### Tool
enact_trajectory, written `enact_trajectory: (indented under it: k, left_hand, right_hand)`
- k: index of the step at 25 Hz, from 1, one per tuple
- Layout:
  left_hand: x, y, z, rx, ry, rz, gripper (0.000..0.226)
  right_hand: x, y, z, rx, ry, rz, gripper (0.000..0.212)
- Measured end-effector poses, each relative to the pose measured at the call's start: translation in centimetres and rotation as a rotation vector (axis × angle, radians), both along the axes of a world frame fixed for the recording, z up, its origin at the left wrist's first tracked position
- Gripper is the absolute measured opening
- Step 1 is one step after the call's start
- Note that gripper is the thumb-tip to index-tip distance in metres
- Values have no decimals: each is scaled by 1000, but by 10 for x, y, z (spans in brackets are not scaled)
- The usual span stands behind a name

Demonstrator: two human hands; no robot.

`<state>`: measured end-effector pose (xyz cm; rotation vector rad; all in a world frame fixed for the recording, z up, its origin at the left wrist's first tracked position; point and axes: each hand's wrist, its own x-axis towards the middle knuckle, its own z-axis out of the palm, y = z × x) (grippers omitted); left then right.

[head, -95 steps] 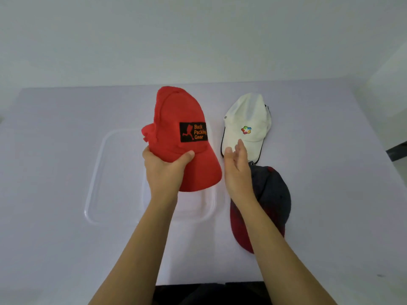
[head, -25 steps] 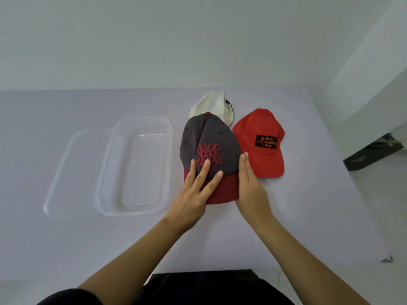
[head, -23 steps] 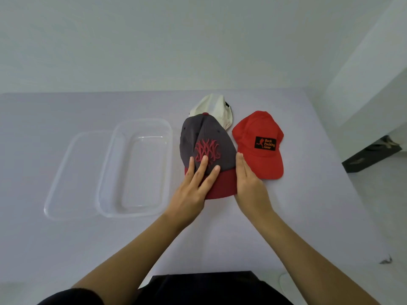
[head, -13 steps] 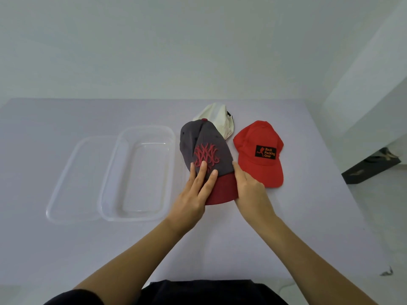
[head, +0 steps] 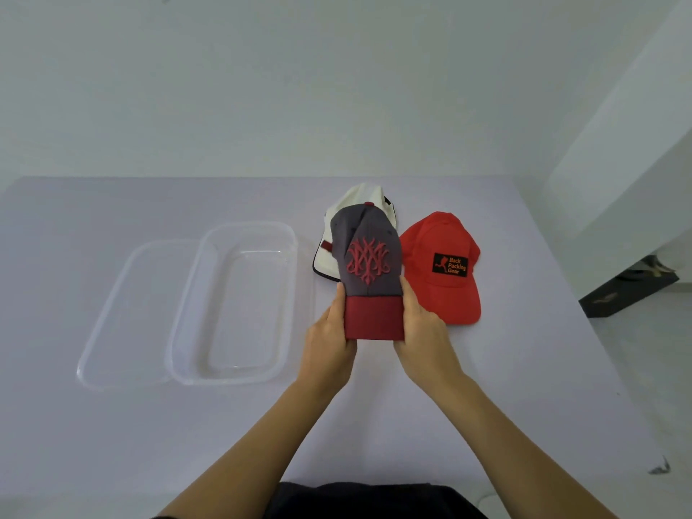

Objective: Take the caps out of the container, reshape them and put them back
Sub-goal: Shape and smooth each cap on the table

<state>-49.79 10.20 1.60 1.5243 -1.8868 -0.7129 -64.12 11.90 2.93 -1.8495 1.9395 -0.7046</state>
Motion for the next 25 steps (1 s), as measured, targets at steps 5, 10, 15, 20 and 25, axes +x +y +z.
enact_trajectory:
  k: [5,10,15,20,25]
  left_hand:
    - [9,-8,1,-10,-179,47,63]
    - [1,-1,15,56,103,38,53]
    - [9,-8,13,139,-112,-27,62]
    - [-6,4,23,129,-316,-55,74]
    - [-4,10,23,61,-367,-64,68]
  right_hand:
    - [-7,5,-2,1,93,-64,80]
    - [6,6,4,-28,-126,-38,75]
    - [-2,3,-2,118,159,-57,73]
    - [5,6,-7,-69,211,-79,77]
    - [1,10,5,-97,127,-117,77]
